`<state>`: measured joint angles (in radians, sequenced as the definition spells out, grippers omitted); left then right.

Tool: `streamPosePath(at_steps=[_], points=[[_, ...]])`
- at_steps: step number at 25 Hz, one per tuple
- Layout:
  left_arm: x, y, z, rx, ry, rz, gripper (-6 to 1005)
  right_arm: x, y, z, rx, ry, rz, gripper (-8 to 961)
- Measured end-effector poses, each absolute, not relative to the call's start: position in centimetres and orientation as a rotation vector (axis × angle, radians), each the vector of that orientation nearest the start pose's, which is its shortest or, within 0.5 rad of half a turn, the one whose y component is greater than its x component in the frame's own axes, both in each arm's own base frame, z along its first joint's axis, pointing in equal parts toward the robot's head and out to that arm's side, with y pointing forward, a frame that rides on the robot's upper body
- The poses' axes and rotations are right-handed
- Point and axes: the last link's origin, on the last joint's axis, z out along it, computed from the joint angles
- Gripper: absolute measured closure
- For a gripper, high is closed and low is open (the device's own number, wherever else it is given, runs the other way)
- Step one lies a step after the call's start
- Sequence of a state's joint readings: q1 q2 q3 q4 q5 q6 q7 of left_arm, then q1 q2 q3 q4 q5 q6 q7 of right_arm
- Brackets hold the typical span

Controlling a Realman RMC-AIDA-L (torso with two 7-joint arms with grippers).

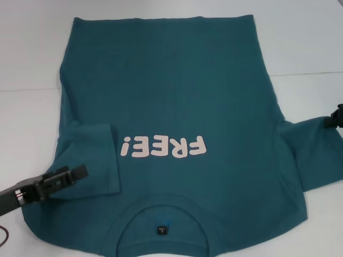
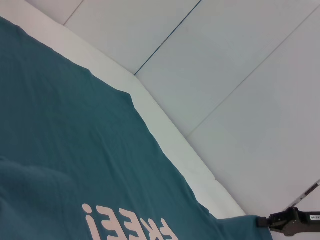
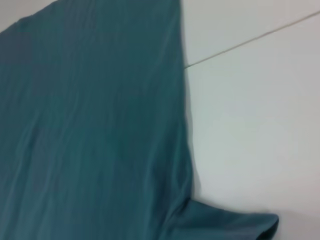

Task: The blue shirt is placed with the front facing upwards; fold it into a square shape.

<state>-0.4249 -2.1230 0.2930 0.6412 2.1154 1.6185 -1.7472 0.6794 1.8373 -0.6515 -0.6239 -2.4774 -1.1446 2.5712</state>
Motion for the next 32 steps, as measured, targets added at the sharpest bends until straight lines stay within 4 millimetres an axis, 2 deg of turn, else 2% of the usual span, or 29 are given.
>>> streamPosePath(at_steps=[4, 11, 20, 32], points=[[-31.5, 29.0, 1.8, -2.258, -1.392, -0.99, 49, 32.6, 42.0, 10.8, -1.827, 1.677, 0.138, 939], [-31.6, 28.8, 1.8, -2.257, -1.4, -0.993, 49, 30.8, 43.4, 11.4, -1.84, 1.611, 0.086, 940], [-31.8, 28.8, 1.8, -2.249, -1.404, -0.988, 50, 28.6, 43.9, 9.9, -1.942, 1.587, 0.02, 939], [-31.8, 28.8, 1.8, -2.243, -1.413, -0.988, 49, 26.5, 44.9, 10.6, -1.974, 1.528, -0.003, 940]])
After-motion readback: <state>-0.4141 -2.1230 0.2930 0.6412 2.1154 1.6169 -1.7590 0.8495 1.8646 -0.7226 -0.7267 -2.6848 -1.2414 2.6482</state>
